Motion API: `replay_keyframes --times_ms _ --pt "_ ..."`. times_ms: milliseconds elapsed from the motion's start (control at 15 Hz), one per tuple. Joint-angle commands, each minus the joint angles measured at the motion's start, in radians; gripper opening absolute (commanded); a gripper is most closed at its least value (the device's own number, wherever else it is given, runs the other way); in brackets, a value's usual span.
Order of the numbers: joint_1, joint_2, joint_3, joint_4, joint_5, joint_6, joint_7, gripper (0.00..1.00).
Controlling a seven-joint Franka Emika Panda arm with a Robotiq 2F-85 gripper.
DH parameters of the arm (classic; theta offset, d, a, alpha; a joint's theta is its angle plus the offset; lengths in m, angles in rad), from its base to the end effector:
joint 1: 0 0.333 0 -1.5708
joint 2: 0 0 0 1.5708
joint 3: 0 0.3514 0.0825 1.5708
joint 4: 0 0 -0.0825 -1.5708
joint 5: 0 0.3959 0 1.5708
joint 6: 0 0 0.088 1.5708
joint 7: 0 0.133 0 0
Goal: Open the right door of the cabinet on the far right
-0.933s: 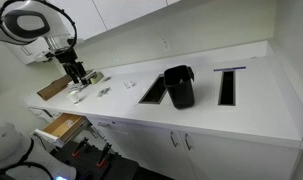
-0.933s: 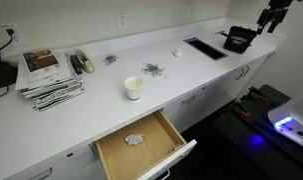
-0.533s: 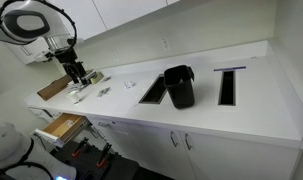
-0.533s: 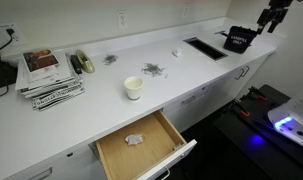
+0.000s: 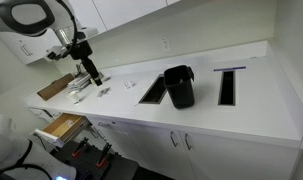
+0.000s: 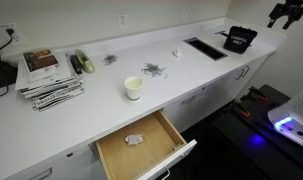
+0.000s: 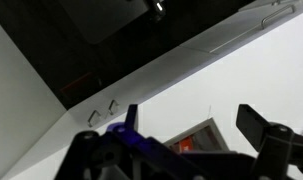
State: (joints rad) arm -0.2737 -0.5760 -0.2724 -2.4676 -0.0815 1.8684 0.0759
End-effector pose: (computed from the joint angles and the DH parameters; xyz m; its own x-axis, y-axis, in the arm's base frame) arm 0.3068 -0.2039 0.4823 0.8518 -0.5222 -0.0424 -0.5239 -0.8492 -0.0671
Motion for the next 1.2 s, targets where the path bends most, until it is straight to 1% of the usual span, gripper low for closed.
replay_keyframes --times_ms 0,200,333,467,533,600,667,800,1000,1067,1133 --pt "-0.103 0.148 -0.120 0.070 0.004 0.101 -0.014 1.00" --pt "-0.152 0.281 -0.224 0.102 0.068 0.215 -0.006 1.00" --pt "-0.166 0.382 -0.277 0.109 0.148 0.298 -0.001 1.00" --pt "-0.170 0.472 -0.310 0.117 0.246 0.357 0.012 1.00" --pt "-0.169 0.505 -0.312 0.123 0.294 0.369 0.034 1.00" --pt "-0.183 0.417 -0.297 0.081 0.229 0.348 -0.009 1.00" --pt "-0.182 0.458 -0.301 0.087 0.260 0.364 -0.006 1.00" --pt "-0.182 0.509 -0.301 0.108 0.278 0.369 0.008 1.00" --pt "-0.182 0.519 -0.300 0.122 0.281 0.369 0.010 1.00" --pt "-0.186 0.544 -0.306 0.142 0.310 0.360 0.029 1.00" --pt "-0.192 0.575 -0.313 0.169 0.337 0.327 0.045 1.00"
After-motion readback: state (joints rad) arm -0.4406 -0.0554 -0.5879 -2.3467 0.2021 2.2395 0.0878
